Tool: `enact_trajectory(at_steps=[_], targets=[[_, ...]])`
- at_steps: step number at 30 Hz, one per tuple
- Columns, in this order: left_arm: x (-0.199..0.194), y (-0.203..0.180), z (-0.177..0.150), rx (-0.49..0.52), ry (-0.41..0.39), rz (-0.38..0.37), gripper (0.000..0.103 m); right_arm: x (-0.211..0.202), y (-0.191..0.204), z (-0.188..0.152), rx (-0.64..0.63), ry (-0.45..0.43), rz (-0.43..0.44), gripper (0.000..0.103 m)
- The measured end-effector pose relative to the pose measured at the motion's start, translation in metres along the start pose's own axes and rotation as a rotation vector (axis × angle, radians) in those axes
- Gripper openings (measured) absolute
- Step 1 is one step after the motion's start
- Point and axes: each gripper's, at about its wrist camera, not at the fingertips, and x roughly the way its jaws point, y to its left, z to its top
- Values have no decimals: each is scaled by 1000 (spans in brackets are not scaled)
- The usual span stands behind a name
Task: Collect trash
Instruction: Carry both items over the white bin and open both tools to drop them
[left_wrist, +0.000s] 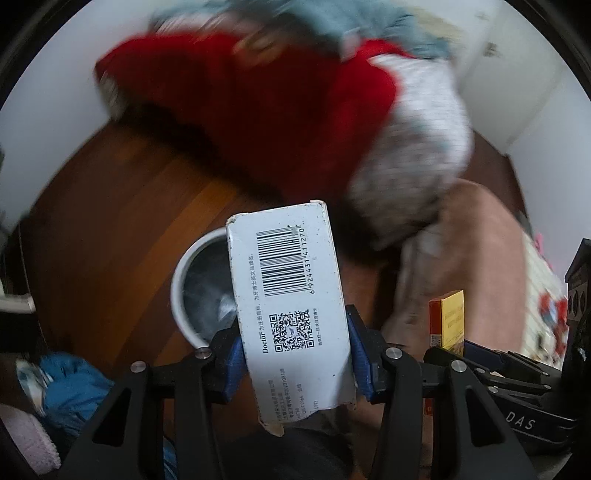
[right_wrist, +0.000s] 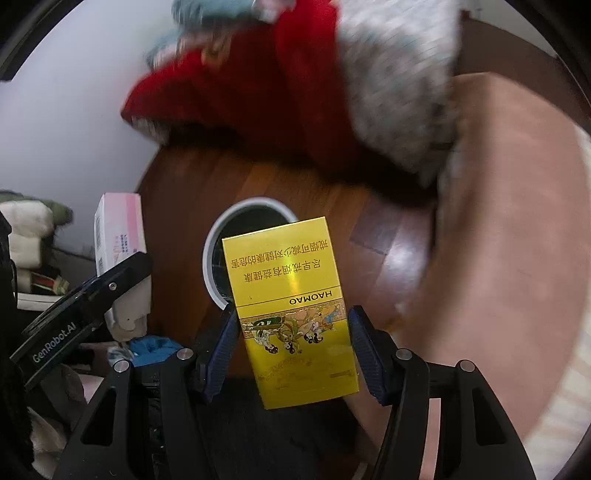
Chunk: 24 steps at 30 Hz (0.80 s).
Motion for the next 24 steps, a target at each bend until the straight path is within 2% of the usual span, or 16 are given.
enact_trajectory(at_steps=[2, 6, 11, 13, 14, 15, 16, 17, 18, 20, 22, 24], targets=[[37, 35, 10, -51, 58, -2, 45, 46, 19, 16, -26, 54, -5, 62], [94, 78, 23, -138, 133, -12, 45, 122, 47, 39, -57, 135, -28, 62], [145, 107, 34, -205, 190, -1, 48, 196, 69, 60, -103, 202, -70, 62], [152, 112, 33, -223, 202, 13, 65, 213, 67, 71, -112, 220, -65, 62], [155, 114, 33, -234, 199, 16, 84, 226, 71, 74, -118, 243, -58, 62], [153, 118, 31, -244, 190, 21, 93, 231, 70, 78, -114, 251, -52, 62], [148, 121, 29, -250, 182, 27, 94, 234, 70, 78, -112, 254, -43, 62], [142, 126, 27, -254, 174, 35, 94, 241, 73, 79, -118, 262, -39, 65], [138, 126, 25, -251, 166, 50, 97, 242, 73, 79, -123, 266, -35, 78], [129, 124, 19, -232, 139, 93, 101, 244, 74, 78, -129, 259, -36, 90], [121, 127, 13, -220, 112, 142, 101, 245, 69, 79, -149, 253, -43, 90], [110, 128, 6, -221, 88, 184, 101, 240, 66, 75, -163, 246, -64, 100]])
